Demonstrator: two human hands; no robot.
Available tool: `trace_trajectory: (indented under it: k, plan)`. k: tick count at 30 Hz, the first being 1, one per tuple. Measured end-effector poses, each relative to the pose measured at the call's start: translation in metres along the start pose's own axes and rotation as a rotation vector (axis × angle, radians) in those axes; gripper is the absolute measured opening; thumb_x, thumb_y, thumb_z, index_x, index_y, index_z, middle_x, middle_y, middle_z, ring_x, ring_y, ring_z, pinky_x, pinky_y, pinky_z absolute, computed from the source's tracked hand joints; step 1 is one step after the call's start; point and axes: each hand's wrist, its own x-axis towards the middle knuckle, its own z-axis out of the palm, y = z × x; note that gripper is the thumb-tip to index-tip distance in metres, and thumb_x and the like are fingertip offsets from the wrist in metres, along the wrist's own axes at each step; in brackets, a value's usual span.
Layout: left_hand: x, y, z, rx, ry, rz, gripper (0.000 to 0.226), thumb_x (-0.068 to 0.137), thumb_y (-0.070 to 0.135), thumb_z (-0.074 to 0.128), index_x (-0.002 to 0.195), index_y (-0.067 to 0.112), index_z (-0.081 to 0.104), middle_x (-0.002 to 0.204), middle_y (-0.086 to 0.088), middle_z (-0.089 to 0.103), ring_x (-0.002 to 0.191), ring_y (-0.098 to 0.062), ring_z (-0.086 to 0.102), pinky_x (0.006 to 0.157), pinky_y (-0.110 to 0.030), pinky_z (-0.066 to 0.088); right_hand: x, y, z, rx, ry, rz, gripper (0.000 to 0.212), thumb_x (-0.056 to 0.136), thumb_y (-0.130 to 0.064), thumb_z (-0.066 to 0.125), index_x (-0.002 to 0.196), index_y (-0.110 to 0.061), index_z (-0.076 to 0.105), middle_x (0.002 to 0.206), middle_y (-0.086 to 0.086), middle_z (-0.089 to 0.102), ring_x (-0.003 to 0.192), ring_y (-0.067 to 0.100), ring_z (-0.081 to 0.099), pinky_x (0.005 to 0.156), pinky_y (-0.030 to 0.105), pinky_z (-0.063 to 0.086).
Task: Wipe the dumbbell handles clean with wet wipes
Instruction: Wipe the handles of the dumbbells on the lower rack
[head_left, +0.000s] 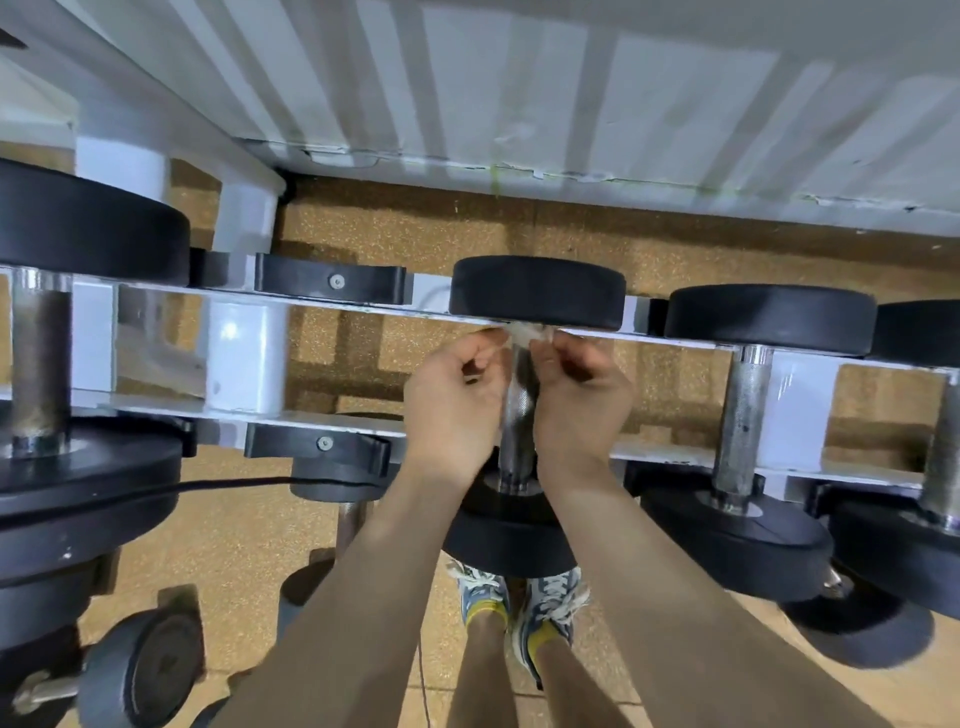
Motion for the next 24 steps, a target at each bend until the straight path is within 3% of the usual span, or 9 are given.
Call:
trace_trajectory:
  k: [3,6,9,13,15,17,19,21,24]
  plan:
    - [0.009,0.006,0.008,-0.162,-0.006,-0.093,0.002,0.086,0.016,0.073,0.086,0.017,0.072,0.077,0.006,0.07,0.077,-0.011,0.065,0.08,-0.026,0.053,-0.017,0.008,-0.006,-0.093,-0.089,-0.059,0.02,0.087,-0.003,0.067,0.1,-0.015,0.075,0.103,0.0,0.061,0.093,0.009,0.062,0.084,0.017,0.049]
    - [0.018,0.001,0.018,-0.36,0.067,-0.311,0.009,0.085,0.003,0.072,0.089,0.01,0.073,0.082,-0.003,0.073,0.075,-0.013,0.067,0.072,-0.023,0.055,-0.019,0.006,-0.015,-0.123,-0.197,-0.082,0.023,0.091,-0.004,0.062,0.11,-0.013,0.072,0.109,-0.006,0.055,0.099,0.0,0.057,0.087,0.009,0.044]
    - [0.026,0.003,0.022,-0.506,0.13,-0.412,0.01,0.087,0.002,0.07,0.096,0.003,0.072,0.075,-0.005,0.069,0.06,-0.01,0.058,0.062,-0.019,0.051,-0.008,0.0,-0.017,-0.063,-0.134,0.01,0.017,0.087,-0.008,0.069,0.102,-0.015,0.074,0.099,-0.006,0.069,0.089,0.0,0.065,0.085,0.015,0.05]
    - [0.031,0.005,0.031,-0.683,0.284,-0.439,0.011,0.085,-0.003,0.069,0.08,0.007,0.066,0.064,-0.006,0.063,0.055,-0.013,0.056,0.06,-0.024,0.053,0.008,-0.011,0.002,0.165,0.02,0.197,0.012,0.081,0.003,0.071,0.082,-0.008,0.074,0.08,0.003,0.074,0.077,0.013,0.071,0.076,0.026,0.058]
    - [0.03,0.002,0.035,-0.563,0.371,-0.315,0.022,0.082,-0.009,0.067,0.074,0.01,0.061,0.072,-0.01,0.065,0.064,-0.013,0.063,0.071,-0.03,0.058,0.008,-0.009,0.005,0.19,0.024,0.17,0.013,0.08,0.002,0.073,0.079,-0.011,0.073,0.08,0.004,0.074,0.075,0.012,0.069,0.076,0.025,0.057]
    - [0.02,0.002,0.034,-0.33,0.376,-0.121,0.026,0.081,-0.013,0.062,0.071,0.011,0.059,0.072,-0.003,0.062,0.066,0.001,0.061,0.073,-0.013,0.053,0.006,-0.001,0.001,0.067,-0.001,0.086,0.013,0.08,-0.003,0.075,0.085,-0.015,0.075,0.085,0.002,0.073,0.078,0.011,0.069,0.079,0.027,0.056]
    - [0.009,0.005,0.033,-0.037,0.287,0.062,0.016,0.082,-0.001,0.068,0.077,0.014,0.069,0.074,0.008,0.063,0.07,0.006,0.058,0.07,-0.002,0.041,0.002,0.006,-0.005,-0.096,-0.025,0.01,0.015,0.081,-0.006,0.072,0.092,-0.016,0.076,0.092,0.002,0.073,0.085,0.014,0.068,0.084,0.034,0.056]
    - [0.007,0.006,0.03,0.143,0.19,0.177,0.007,0.082,0.019,0.075,0.089,0.018,0.077,0.086,0.01,0.065,0.081,0.001,0.058,0.073,0.0,0.037,0.003,0.009,-0.009,-0.152,-0.025,-0.022,0.018,0.081,-0.004,0.068,0.09,-0.019,0.075,0.093,0.002,0.072,0.086,0.016,0.068,0.085,0.039,0.055]
    - [0.016,-0.001,0.026,0.259,0.178,0.304,0.013,0.081,0.018,0.076,0.093,0.013,0.078,0.095,0.002,0.071,0.089,-0.011,0.063,0.078,-0.002,0.036,0.011,0.004,-0.006,-0.1,0.072,0.021,0.025,0.078,-0.003,0.07,0.075,-0.028,0.068,0.09,0.004,0.07,0.083,0.017,0.067,0.082,0.041,0.056]
